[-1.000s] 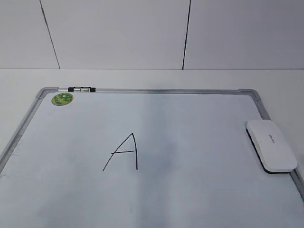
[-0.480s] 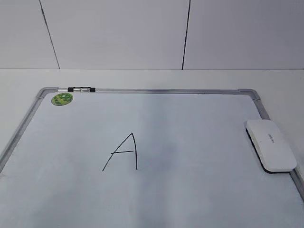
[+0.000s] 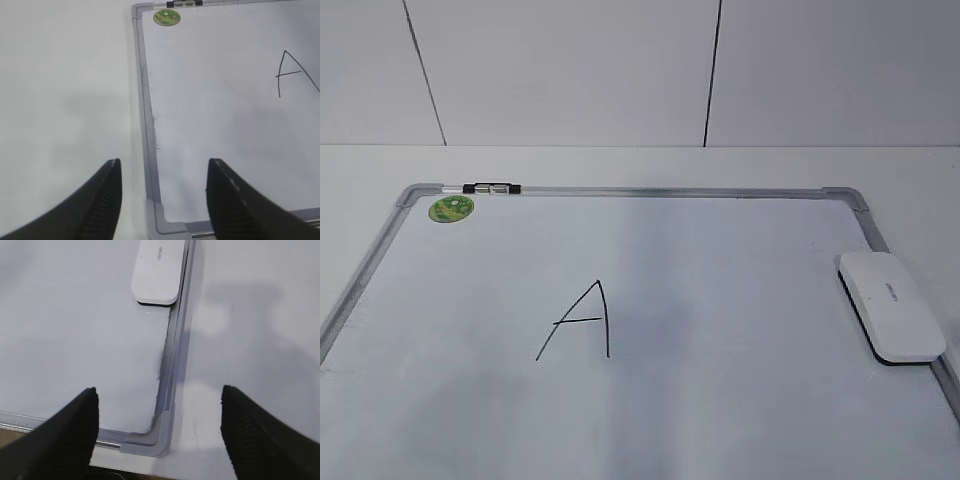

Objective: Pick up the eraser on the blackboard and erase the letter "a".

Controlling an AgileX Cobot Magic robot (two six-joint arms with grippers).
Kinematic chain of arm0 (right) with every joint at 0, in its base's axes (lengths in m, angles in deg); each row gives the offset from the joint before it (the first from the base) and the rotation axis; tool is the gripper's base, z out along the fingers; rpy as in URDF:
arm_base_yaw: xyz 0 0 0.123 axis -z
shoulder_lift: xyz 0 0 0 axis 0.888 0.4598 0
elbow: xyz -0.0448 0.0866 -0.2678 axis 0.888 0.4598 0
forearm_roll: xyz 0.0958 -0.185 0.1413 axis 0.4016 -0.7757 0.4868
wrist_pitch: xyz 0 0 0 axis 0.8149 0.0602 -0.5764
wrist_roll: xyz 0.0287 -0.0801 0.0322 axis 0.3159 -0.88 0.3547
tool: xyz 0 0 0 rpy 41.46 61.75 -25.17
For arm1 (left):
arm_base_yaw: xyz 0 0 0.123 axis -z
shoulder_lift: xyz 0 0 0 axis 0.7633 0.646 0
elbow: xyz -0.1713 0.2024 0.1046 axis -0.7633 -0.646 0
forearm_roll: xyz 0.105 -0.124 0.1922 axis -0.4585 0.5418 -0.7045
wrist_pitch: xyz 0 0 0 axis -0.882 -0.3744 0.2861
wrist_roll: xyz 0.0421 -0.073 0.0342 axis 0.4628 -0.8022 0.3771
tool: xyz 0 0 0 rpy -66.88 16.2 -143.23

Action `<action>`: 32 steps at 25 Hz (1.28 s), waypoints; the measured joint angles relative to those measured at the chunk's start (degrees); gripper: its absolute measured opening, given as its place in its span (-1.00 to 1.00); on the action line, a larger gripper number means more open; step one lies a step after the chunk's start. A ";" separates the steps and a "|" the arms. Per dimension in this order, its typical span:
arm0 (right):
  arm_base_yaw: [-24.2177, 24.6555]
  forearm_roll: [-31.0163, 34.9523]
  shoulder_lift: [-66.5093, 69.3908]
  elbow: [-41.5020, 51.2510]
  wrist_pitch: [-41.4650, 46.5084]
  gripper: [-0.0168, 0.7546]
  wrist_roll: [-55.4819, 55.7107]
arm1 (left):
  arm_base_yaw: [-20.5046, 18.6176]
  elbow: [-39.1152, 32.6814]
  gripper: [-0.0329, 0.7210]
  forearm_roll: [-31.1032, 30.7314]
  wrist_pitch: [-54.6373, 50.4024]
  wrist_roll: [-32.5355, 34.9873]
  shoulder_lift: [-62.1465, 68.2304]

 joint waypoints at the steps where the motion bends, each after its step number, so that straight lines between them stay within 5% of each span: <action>1: 0.00 0.00 0.00 0.00 -0.08 0.55 0.00 | 0.00 0.00 0.18 0.00 0.24 0.00 0.00; 20: 0.29 -0.04 -0.70 0.09 -0.22 0.55 0.00 | 0.00 0.00 0.18 0.00 0.62 0.00 0.00; 28: 10.81 -0.04 -6.68 0.09 -0.22 0.55 0.00 | -1.06 0.00 0.18 0.16 0.62 0.00 -3.77; 32: 11.86 -0.13 -10.59 0.09 -0.22 0.55 0.00 | -1.18 -0.13 0.18 0.45 0.62 0.00 -3.87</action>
